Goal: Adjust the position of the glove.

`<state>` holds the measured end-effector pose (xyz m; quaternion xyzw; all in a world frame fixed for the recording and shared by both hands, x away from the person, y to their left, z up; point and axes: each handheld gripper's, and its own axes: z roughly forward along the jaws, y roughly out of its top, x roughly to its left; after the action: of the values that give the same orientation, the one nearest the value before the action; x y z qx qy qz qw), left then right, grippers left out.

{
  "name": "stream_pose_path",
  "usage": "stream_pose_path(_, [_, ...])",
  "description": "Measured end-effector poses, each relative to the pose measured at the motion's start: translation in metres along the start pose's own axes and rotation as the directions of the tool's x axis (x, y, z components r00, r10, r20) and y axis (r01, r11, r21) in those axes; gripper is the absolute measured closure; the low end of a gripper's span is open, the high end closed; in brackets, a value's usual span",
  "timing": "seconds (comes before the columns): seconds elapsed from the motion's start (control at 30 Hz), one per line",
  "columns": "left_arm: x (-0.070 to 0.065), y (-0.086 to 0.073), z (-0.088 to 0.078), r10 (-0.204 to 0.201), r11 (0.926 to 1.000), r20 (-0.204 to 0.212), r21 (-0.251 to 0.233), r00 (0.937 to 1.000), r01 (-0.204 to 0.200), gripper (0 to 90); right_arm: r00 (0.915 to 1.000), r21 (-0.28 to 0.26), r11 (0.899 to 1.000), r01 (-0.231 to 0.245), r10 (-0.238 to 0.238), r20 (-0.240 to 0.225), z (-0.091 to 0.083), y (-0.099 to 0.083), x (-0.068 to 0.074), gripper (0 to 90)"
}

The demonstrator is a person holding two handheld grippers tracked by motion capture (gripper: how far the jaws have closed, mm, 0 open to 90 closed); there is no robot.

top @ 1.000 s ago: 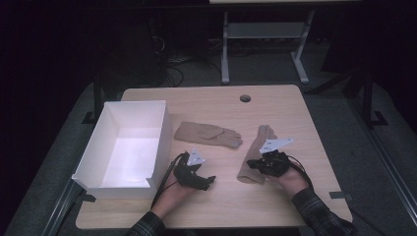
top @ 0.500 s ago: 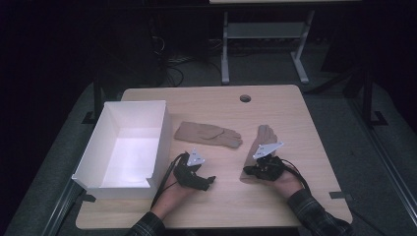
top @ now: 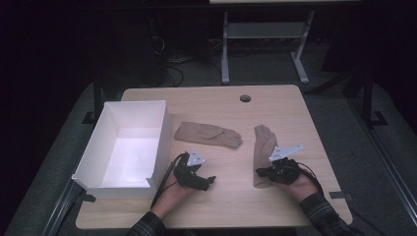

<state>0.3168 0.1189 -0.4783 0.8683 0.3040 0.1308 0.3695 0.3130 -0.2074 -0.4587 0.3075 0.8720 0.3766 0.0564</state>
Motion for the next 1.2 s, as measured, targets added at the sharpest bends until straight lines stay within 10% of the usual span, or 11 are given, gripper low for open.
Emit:
stream_pose_path(0.53, [-0.001,0.0,0.0,-0.004,1.0,0.0,0.003,1.0,0.004,12.2,0.9764,-0.014,0.998,-0.064,0.066,0.206,0.006,0.029,-0.074,90.0])
stream_pose_path(1.2, [-0.001,0.0,0.0,-0.001,1.0,0.004,0.005,1.0,0.001,12.1,0.9837,0.009,0.997,-0.078,0.075,0.163,0.013,0.019,-0.08,90.0])
